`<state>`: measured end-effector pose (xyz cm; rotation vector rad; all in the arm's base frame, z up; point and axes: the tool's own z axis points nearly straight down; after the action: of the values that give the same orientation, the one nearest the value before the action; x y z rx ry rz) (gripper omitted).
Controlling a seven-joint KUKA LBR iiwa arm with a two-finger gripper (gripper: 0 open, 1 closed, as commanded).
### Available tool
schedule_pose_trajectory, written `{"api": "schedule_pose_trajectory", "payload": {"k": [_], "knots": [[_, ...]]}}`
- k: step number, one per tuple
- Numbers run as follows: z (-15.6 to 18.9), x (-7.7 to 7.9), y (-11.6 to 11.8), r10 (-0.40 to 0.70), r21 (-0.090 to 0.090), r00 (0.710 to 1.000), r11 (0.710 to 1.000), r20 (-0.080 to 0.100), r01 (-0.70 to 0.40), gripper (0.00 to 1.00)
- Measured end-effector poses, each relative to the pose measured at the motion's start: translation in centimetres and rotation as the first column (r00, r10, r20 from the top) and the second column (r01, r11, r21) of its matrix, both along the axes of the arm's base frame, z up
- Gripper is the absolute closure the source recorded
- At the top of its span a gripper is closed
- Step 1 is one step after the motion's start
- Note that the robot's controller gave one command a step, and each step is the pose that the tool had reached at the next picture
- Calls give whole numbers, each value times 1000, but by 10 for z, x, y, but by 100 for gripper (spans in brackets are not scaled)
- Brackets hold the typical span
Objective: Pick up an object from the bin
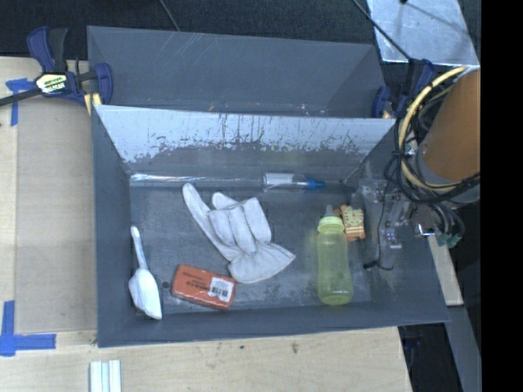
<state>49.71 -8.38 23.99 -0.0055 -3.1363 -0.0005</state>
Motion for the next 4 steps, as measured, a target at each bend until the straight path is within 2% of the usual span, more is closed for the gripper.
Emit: {"api": "schedule_pose_trajectory", "payload": {"k": [1,2,3,4], "knots": [[5,2,0,3,-1,1000,1000,9,-3,0],[-58,10,27,72,-2,997,997,14,-72,0],[-80,21,58,315,-2,949,949,8,-315,0],[-105,37,96,297,0,955,955,8,-297,0]]}}
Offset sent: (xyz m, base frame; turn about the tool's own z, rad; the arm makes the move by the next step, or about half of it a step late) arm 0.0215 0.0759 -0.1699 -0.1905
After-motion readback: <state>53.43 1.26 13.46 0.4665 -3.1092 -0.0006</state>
